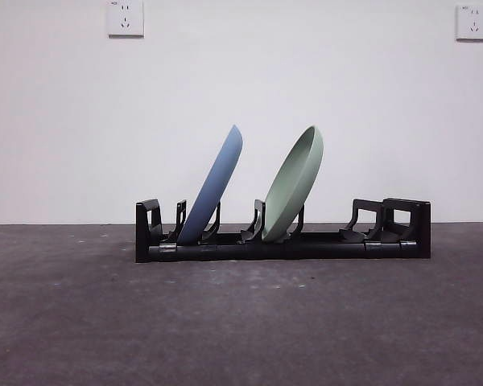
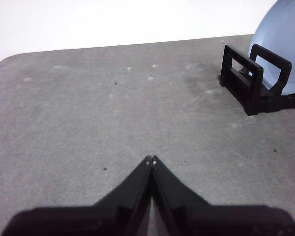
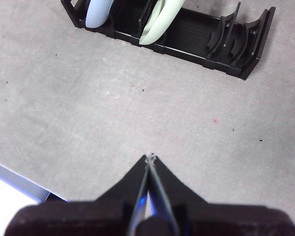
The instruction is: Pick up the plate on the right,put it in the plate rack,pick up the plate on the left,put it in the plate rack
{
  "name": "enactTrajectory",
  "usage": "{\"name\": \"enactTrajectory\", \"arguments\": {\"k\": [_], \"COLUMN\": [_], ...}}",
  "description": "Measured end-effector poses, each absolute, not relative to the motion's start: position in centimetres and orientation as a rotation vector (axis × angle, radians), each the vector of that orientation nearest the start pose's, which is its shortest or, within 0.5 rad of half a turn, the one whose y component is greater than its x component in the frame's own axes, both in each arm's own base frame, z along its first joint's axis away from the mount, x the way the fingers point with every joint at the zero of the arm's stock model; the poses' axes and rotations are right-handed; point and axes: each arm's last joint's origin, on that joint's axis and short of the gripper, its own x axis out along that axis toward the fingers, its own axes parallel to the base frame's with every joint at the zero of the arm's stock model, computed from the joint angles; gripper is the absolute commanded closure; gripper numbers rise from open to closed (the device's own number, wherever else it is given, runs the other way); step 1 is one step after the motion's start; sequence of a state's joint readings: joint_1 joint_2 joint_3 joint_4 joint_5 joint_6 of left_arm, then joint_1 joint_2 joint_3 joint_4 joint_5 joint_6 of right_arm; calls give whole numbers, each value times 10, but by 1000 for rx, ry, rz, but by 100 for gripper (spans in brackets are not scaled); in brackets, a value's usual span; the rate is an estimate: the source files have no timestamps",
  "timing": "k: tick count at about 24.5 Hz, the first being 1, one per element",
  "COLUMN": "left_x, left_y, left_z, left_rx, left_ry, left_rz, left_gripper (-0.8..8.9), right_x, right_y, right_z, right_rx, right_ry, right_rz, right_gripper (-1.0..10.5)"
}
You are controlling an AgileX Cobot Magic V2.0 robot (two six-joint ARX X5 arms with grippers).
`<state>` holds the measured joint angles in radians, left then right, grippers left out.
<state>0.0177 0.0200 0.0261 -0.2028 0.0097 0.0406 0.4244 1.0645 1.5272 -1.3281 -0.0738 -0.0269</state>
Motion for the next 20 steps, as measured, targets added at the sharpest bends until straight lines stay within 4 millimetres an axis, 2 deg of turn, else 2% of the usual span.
{"name": "enactTrajectory", "arguments": {"k": [6, 8, 11, 14, 17, 19, 20], "left_x": [96, 96, 96, 96, 96, 96, 96], "left_y": [1, 1, 1, 1, 1, 1, 1], "left_z": [151, 151, 151, 151, 151, 151, 151], "left_rx": [37, 38, 37, 37, 37, 37, 37], "left_ry": [201, 200, 199, 199, 199, 199, 199], "left_rz": [4, 4, 4, 4, 4, 4, 4], "left_gripper": [816, 816, 816, 816, 816, 816, 816], "right_x": [133, 133, 124, 96, 68, 60, 59], "right_y": [63, 59, 43, 27, 12, 8, 6], "right_z": [424, 425, 438, 453, 438, 413, 395], "right_rx": [-182, -221, -207, -117, -107, -110, -111], "right_ry": [854, 831, 671, 413, 219, 115, 79], "right_rz": [475, 414, 339, 365, 255, 191, 167], "right_gripper": [946, 946, 946, 946, 946, 946, 946]}}
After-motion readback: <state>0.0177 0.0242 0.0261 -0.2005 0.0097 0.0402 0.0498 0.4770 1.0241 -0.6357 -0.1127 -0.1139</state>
